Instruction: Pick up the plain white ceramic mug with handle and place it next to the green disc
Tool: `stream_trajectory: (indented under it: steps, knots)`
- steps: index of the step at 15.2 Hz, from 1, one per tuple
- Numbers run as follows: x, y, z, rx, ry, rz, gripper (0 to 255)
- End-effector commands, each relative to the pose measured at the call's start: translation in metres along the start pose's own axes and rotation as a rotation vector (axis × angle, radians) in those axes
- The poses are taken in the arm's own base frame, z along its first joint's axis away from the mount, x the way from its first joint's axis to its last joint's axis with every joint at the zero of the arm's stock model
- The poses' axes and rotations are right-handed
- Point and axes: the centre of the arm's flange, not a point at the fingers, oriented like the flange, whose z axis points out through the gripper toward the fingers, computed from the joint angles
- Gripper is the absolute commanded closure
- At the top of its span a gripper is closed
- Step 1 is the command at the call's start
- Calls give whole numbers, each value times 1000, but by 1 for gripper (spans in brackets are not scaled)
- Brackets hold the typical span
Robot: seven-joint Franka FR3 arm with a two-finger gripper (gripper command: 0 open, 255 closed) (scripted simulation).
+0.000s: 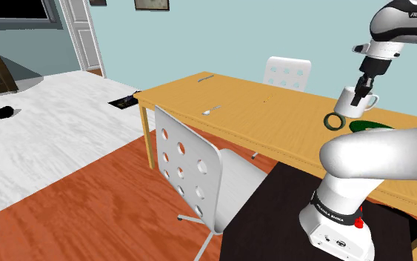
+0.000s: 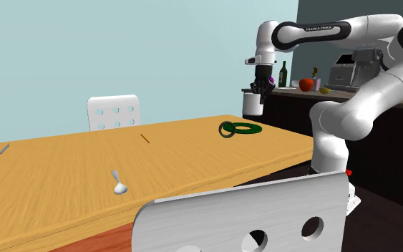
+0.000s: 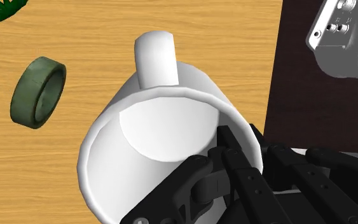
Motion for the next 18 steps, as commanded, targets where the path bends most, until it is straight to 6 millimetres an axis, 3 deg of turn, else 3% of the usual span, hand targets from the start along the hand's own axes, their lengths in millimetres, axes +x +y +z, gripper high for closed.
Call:
stream_trajectory:
  steps: [1, 17, 18]
  knots:
    - [-29, 3, -2, 0, -1, -1, 255]
    - [-242, 18, -10, 0, -1, -1, 255]
    - [-242, 18, -5, 0, -1, -1, 255]
